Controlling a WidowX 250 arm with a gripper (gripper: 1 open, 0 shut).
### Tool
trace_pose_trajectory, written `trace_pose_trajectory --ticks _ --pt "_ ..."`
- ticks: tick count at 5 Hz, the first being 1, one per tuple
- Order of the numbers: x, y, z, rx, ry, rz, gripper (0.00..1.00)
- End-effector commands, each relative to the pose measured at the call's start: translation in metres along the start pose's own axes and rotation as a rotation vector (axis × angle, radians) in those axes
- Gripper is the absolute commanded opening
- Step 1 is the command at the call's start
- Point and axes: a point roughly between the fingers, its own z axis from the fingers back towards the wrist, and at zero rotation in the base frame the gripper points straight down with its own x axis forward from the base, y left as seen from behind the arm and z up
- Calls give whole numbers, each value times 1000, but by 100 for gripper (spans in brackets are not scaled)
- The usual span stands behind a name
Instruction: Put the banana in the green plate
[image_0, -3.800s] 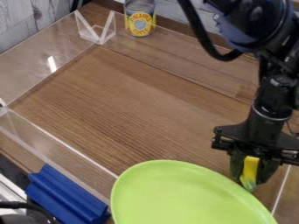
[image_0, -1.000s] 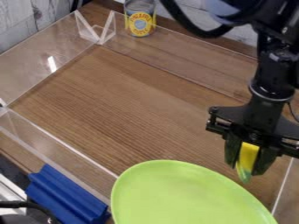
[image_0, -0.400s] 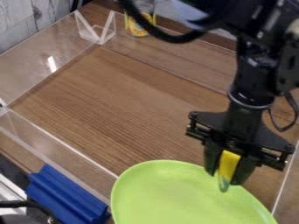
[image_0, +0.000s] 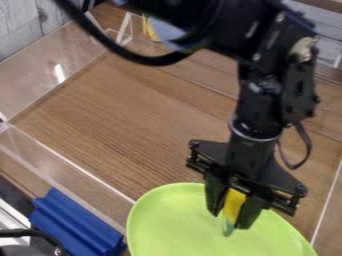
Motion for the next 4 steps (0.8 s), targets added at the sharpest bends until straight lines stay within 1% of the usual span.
trace_pose_trajectory --ticks 1,2,3,4 --pt "-3 4 4 -20 -35 -2 0" --pt "-7 9 -2 -19 -37 1 0" --pt "-7 10 -6 -21 -38 5 100" --pt "-9 10 -8 -21 -34 0 100"
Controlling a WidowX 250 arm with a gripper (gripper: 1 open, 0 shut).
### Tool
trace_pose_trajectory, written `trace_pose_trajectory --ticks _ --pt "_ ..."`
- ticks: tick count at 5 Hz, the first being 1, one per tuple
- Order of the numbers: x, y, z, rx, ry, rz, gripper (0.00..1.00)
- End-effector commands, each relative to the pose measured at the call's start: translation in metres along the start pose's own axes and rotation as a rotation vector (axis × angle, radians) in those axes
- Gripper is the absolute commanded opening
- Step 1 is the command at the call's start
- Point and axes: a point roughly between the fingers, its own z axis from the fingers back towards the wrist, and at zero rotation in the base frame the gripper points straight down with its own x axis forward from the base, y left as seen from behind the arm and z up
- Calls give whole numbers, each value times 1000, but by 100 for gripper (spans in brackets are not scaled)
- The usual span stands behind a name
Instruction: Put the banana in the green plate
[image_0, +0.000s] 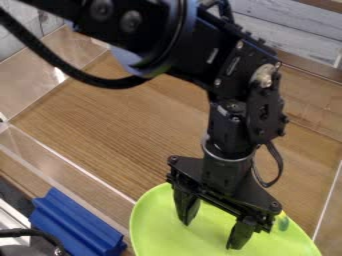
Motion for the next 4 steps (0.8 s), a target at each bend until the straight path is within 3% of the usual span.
trace_pose_trajectory --ticks 1,4 --pt "4 -3 1 -16 -29 -5 100" --pt "3 -9 -15 -20 -23 -20 100"
